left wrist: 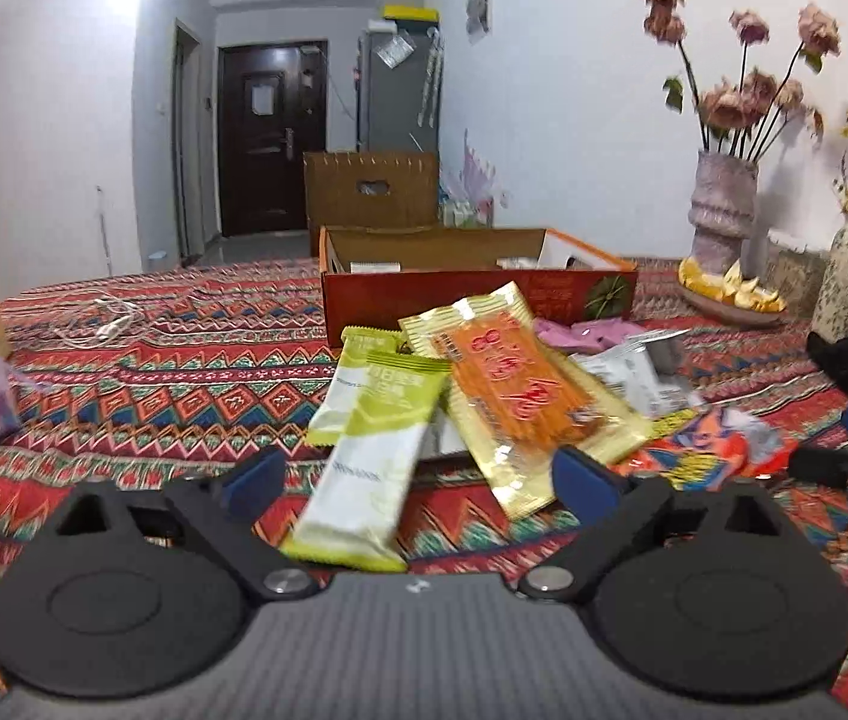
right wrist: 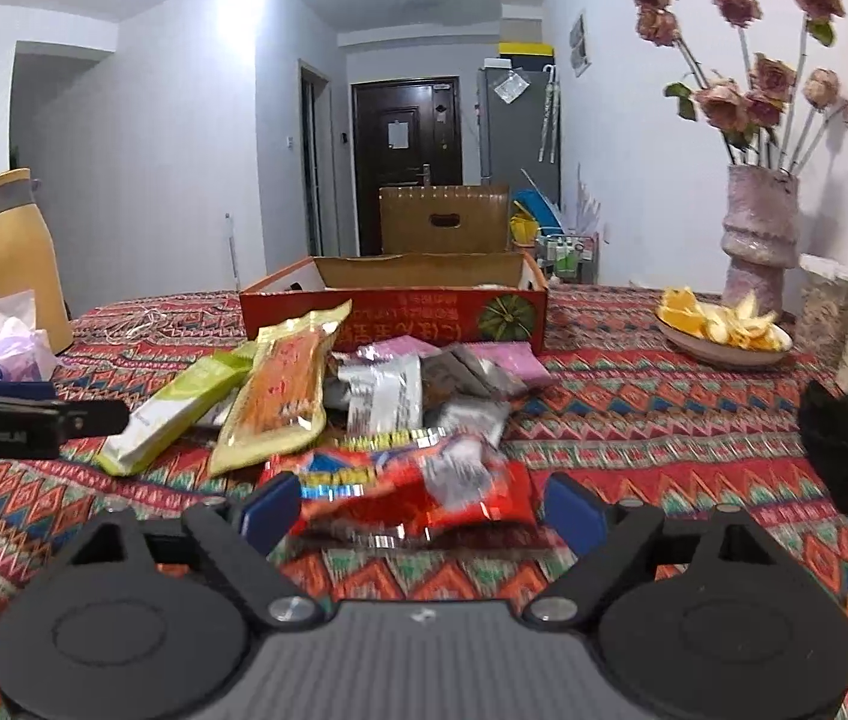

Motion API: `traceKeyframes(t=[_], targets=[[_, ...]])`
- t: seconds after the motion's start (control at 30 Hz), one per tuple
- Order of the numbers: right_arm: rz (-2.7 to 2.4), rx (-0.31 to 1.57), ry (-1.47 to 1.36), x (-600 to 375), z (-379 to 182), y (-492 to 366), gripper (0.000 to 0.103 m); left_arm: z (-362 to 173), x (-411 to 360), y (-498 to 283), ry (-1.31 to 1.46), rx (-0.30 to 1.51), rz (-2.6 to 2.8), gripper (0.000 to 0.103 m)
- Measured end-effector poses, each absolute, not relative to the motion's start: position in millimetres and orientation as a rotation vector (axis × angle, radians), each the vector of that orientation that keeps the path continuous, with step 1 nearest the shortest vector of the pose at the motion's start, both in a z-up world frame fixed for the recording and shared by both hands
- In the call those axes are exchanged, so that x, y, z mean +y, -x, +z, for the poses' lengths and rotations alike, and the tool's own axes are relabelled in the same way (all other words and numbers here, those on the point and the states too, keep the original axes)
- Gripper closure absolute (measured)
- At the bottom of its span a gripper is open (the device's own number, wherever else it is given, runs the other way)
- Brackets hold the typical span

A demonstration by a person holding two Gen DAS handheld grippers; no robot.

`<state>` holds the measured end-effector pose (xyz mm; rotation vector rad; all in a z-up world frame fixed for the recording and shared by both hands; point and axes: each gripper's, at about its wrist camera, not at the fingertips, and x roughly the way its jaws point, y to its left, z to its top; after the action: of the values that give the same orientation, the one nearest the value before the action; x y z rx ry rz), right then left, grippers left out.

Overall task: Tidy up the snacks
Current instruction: 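Grasp a green bar with the left tool while the right tool grasps a white cake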

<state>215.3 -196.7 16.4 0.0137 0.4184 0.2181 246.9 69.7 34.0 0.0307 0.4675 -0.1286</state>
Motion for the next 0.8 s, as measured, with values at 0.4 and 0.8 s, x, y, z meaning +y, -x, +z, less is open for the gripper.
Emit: traceKeyframes(t=[0.4,0.8], targets=[[0.24,0.523,0.014,-157,13,-334,0.036,6,95,-329,0.01,0.617,-0.228,0.033],[0.255,0.559,-0.007,-144,2,-361,0.064,11,101,-321,0.056,0.623,-0.24,0.065]])
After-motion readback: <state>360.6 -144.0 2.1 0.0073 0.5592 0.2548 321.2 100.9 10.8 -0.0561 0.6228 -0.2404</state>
